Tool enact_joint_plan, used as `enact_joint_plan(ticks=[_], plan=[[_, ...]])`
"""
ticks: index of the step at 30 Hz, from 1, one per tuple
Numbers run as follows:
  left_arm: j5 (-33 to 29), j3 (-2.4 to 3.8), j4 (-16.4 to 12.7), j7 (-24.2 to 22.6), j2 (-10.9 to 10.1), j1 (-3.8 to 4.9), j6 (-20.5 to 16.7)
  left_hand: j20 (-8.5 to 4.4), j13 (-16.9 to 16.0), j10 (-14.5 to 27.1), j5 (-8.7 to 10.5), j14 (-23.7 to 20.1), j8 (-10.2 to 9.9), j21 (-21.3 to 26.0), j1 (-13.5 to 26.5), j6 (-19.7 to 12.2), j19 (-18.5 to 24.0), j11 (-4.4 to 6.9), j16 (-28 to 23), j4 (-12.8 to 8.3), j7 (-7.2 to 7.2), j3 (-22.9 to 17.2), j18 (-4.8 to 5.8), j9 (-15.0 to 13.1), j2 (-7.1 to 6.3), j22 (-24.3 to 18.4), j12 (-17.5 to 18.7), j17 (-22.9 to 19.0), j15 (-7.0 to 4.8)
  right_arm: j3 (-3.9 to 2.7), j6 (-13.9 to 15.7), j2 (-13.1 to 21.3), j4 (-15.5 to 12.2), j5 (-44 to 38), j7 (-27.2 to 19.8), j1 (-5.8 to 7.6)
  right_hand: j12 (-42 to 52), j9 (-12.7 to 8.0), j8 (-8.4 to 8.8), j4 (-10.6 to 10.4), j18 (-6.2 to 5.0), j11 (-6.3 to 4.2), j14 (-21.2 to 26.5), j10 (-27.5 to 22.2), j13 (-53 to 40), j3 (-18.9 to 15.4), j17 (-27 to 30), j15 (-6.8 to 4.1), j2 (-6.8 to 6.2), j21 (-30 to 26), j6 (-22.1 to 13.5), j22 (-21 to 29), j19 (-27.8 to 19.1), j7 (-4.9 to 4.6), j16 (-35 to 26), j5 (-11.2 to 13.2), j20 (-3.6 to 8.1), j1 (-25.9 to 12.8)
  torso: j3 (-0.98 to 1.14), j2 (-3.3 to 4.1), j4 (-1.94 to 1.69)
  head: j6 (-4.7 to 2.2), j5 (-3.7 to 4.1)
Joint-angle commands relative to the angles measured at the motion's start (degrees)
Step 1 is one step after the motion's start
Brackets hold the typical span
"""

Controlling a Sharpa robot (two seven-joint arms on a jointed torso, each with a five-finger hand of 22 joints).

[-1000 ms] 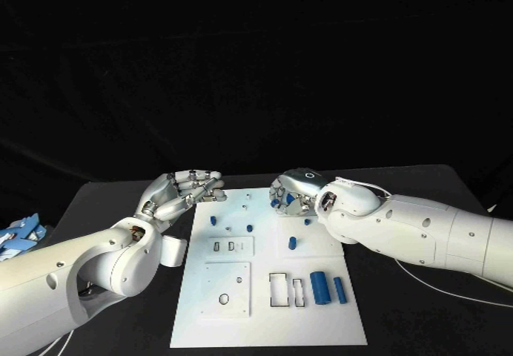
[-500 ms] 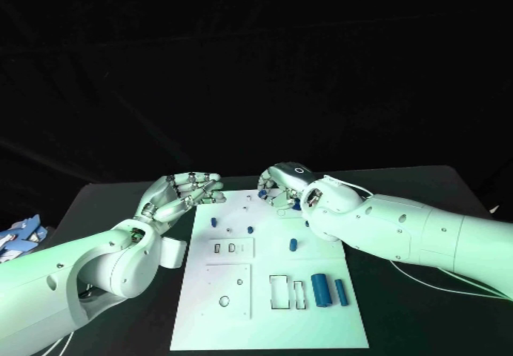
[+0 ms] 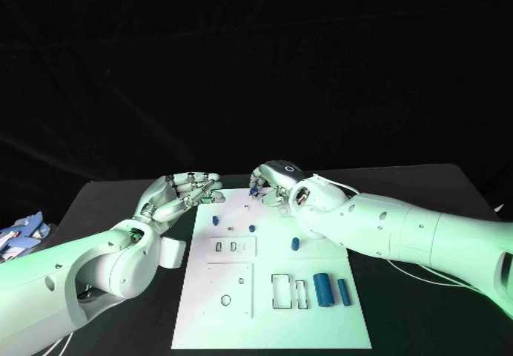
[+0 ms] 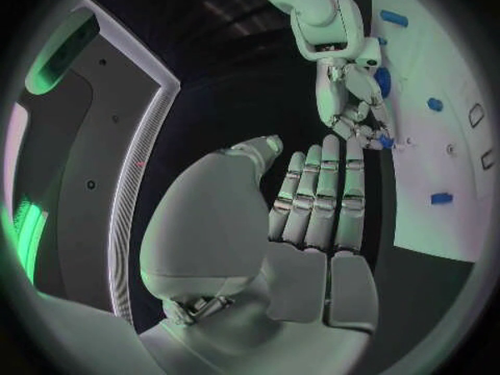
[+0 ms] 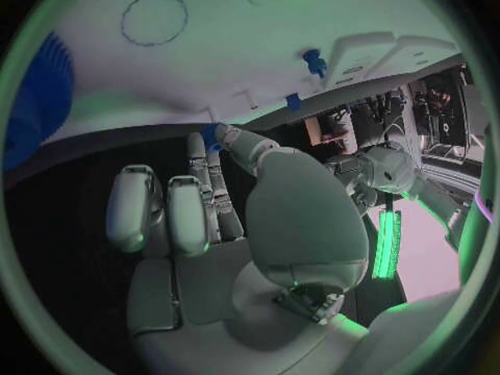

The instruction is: Assemble the parts on the task board

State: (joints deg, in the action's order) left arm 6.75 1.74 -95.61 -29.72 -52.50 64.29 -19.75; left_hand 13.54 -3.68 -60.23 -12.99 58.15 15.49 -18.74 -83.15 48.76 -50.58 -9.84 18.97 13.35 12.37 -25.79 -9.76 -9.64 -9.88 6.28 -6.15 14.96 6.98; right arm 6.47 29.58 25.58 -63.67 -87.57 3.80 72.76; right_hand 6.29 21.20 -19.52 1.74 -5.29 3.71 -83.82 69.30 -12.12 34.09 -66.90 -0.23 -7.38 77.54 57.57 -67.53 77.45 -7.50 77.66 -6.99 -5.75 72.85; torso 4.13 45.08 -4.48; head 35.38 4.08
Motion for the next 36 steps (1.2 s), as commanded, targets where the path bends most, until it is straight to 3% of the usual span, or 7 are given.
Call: enact_joint_plan(ticks=[1,22,30,36], plan=[[-0.27,0.06,-0.23,-0.22,0.02,0.10,0.89,0.07,-0.03,0.08,0.37,0.34,-0.14,-0.26,-0.03,-0.44,-0.47,-0.27,-0.29,-0.07,1.35,-0.19,-0.73,0.06,-0.48,-0.09,0.36,0.09,0.09,-0.02,0.12,-0.44,0.38,-0.11,0.42,-0.11,-0.03,3.11,-0.25,-0.06,0.57,0.25,-2.02,-0.08,-0.06,0.15,-0.07,-0.28,1.19,0.19,-0.32,-0.14,0.09,-0.07,0.28,-0.07,0.18,0.56,0.02,0.26,-0.31,0.04,0.03],[-0.27,0.09,-0.08,0.11,0.03,0.18,0.95,0.10,-0.04,0.08,0.39,0.22,-0.19,-0.20,0.04,-0.47,-0.39,-0.30,-0.42,-0.16,1.38,-0.29,-0.71,0.07,-0.54,-0.15,0.50,0.13,0.14,-0.02,-2.93,-0.89,0.66,-1.30,1.50,-0.45,-0.16,3.56,-0.41,-0.26,0.56,0.31,-1.99,-0.20,-0.22,-0.03,0.07,-0.21,0.90,0.17,-0.69,-0.15,0.02,-0.08,0.30,0.23,0.12,0.11,0.24,0.59,-0.40,0.45,-0.08],[-0.28,0.10,0.11,0.13,-0.03,0.19,0.94,0.10,-0.04,0.08,0.39,0.22,-0.19,-0.20,0.04,-0.47,-0.39,-0.30,-0.42,-0.16,1.38,-0.29,-0.71,0.07,-0.54,-0.15,0.50,0.13,0.14,-0.02,-2.32,-0.16,-0.09,-1.97,1.96,-0.45,-0.16,3.56,-0.41,-0.26,0.56,0.31,-1.99,-0.20,-0.22,-0.03,0.07,-0.21,0.90,0.17,-0.69,-0.15,0.02,-0.08,0.30,0.23,0.12,0.11,0.38,0.59,-0.21,0.44,-0.35],[-0.28,0.10,0.23,0.13,-0.04,0.19,0.98,0.10,-0.04,0.08,0.39,0.22,-0.19,-0.20,0.04,-0.47,-0.39,-0.30,-0.42,-0.16,1.38,-0.29,-0.71,0.07,-0.54,-0.15,0.50,0.13,0.14,-0.02,-1.66,0.24,-0.72,-2.33,2.16,-0.45,-0.16,3.66,-0.46,-0.29,0.57,0.30,-1.98,-0.18,-0.26,-0.05,0.12,-0.21,0.86,0.21,-0.73,-0.23,0.05,-0.07,0.29,0.30,0.11,0.04,0.42,0.64,-0.33,0.37,-0.30]])
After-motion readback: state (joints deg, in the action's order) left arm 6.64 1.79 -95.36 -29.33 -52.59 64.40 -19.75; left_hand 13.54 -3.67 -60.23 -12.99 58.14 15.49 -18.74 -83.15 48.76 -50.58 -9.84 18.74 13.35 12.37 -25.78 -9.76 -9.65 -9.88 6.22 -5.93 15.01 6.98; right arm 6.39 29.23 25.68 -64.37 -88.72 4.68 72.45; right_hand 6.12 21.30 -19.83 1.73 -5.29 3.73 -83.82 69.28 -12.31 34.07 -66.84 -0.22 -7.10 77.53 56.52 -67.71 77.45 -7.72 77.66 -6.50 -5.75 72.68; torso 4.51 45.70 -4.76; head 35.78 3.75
